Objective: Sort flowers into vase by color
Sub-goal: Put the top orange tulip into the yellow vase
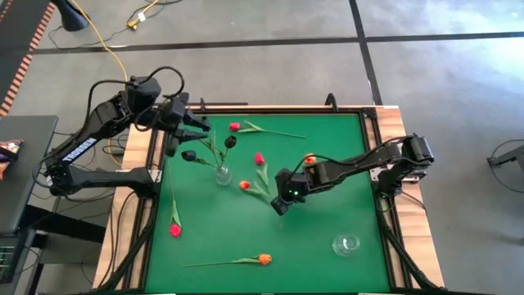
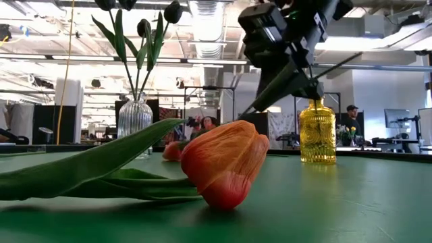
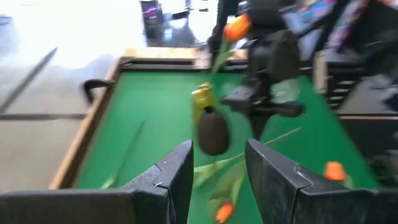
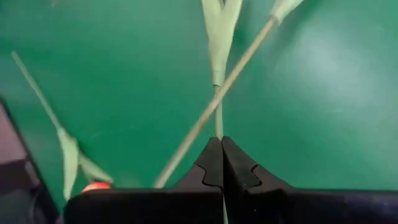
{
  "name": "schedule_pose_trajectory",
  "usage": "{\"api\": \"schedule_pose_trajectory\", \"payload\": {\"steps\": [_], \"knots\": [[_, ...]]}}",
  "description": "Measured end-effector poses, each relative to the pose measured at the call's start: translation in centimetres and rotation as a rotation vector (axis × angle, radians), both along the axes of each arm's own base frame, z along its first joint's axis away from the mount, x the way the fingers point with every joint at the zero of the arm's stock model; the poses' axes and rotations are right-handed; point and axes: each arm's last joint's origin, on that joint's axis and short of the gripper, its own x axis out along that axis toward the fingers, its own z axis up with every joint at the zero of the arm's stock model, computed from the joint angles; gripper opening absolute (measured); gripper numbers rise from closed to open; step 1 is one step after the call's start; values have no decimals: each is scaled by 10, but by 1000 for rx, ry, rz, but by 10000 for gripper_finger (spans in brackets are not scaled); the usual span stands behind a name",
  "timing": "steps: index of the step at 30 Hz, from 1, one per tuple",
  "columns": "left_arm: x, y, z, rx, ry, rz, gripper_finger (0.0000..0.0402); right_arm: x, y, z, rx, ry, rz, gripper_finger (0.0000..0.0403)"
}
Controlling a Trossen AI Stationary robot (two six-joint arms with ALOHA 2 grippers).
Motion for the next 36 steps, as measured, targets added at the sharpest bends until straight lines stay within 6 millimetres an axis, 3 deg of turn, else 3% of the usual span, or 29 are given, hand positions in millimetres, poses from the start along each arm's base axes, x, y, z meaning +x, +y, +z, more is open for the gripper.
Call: {"api": "schedule_pose_trajectory", "payload": {"steps": [6,16,25,36], "knots": [[1,-11,2,-121,-47,-186,131,2,5,2,42,-26,32,17],[14,-55,10,-53,-77,-306,108,5,11,5,62,-80,56,17],[20,-76,7,-51,-33,-263,105,5,11,6,96,-82,150,17],[20,-87,6,-103,-9,-244,105,9,8,13,256,-134,212,17]]}}
